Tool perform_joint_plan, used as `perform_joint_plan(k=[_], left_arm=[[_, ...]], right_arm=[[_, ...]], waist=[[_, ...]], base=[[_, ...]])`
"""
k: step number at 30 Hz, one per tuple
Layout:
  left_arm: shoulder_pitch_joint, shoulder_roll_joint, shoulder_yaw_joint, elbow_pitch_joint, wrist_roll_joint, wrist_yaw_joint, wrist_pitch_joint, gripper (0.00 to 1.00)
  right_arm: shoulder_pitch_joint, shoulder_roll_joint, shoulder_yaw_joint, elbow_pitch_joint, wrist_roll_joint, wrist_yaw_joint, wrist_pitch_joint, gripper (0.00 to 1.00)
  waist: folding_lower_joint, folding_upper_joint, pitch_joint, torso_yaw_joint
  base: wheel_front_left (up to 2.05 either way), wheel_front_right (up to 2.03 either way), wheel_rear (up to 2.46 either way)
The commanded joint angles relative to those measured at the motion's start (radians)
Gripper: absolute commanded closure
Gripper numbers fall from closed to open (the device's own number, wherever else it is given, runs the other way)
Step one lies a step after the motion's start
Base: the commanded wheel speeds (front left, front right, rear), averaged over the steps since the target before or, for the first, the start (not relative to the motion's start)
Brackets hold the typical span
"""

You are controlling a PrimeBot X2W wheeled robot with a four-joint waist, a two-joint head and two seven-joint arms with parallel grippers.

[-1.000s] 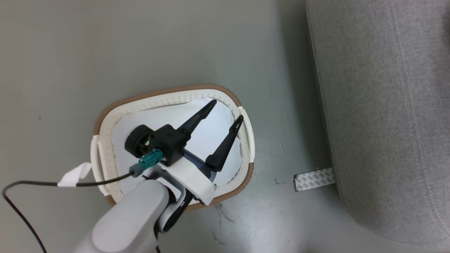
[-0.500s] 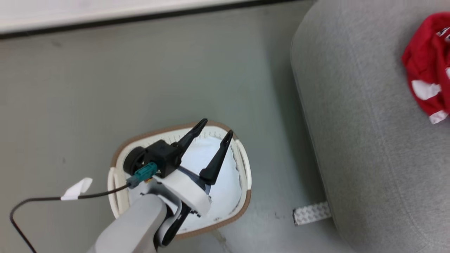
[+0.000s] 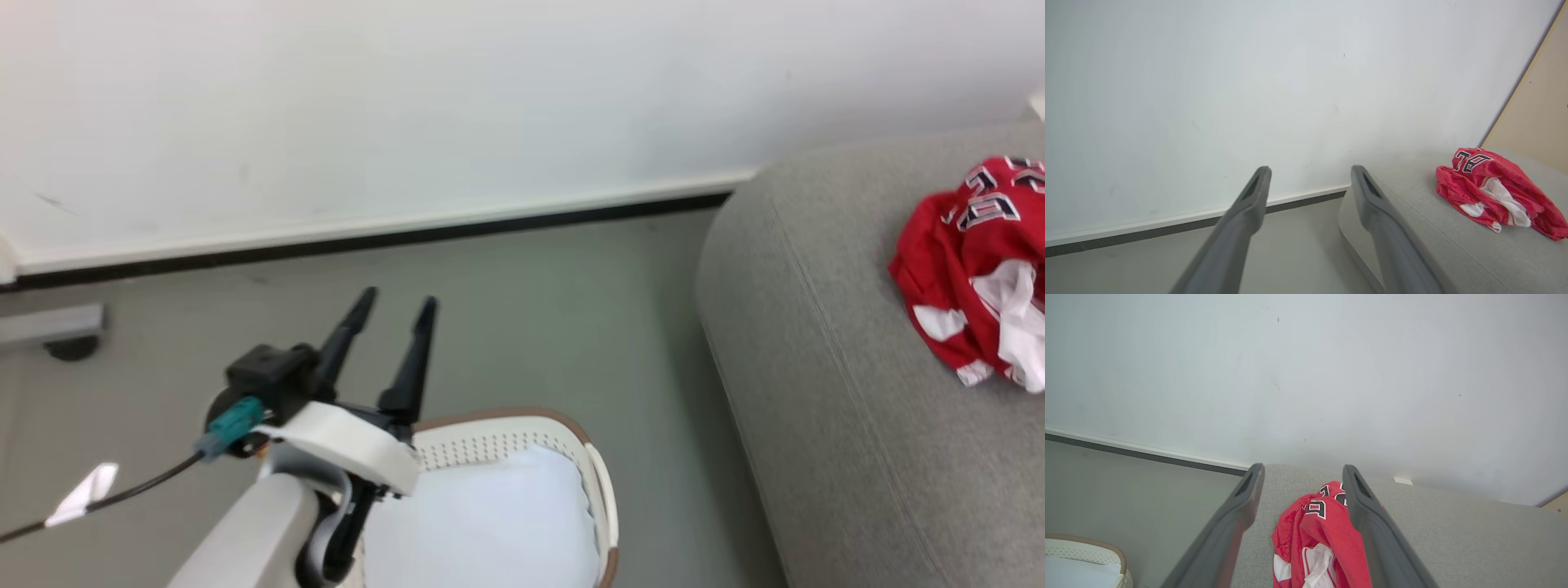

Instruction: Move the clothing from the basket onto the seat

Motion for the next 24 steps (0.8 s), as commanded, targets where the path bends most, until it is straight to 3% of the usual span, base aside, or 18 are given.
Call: perform_joint_plan(k=[1, 4, 7, 10, 16, 20, 24], left_arm=[[0.031, 0.010, 0.032, -0.013, 0.001, 0.016, -0.001, 0.00], [0.073, 0.016, 0.081, -0.033, 0.013, 0.033, -0.001, 0.00], [0.126, 0.020, 0.118, -0.051, 0.012, 0.022, -0.001, 0.00], [0.184, 0.023, 0.173, -0.061, 0.015, 0.035, -0.001, 0.00], [0.301, -0.022, 0.309, -0.108, 0.049, 0.053, -0.001, 0.00], [0.385, -0.060, 0.379, -0.135, 0.108, 0.033, -0.001, 0.00], [0.433, -0.099, 0.438, -0.143, 0.176, 0.004, -0.001, 0.00]], right_arm=[[0.039, -0.019, -0.007, -0.028, -0.013, -0.002, -0.036, 0.00], [0.103, -0.007, -0.032, -0.084, -0.029, -0.002, -0.103, 0.00], [0.186, 0.021, -0.082, -0.134, -0.057, -0.002, -0.170, 0.00], [0.301, 0.086, -0.154, -0.184, -0.095, -0.002, -0.233, 0.00], [0.550, 0.262, -0.330, -0.272, -0.246, -0.002, -0.332, 0.00], [0.685, 0.410, -0.434, -0.306, -0.378, -0.002, -0.391, 0.00], [0.764, 0.531, -0.474, -0.340, -0.471, -0.002, -0.422, 0.00]], waist=[[0.0003, 0.0000, -0.071, 0.056], [0.0003, 0.0000, -0.099, 0.076], [0.0003, 0.0000, -0.124, 0.088], [0.0003, 0.0000, -0.140, 0.096], [0.0003, 0.0000, -0.148, 0.103], [0.0003, 0.0000, -0.146, 0.103], [0.0003, 0.0000, -0.138, 0.094]], base=[[0.00, 0.00, 0.00], [0.00, 0.00, 0.00], [0.00, 0.00, 0.00], [0.00, 0.00, 0.00], [0.00, 0.00, 0.00], [0.00, 0.00, 0.00], [0.00, 0.00, 0.00]])
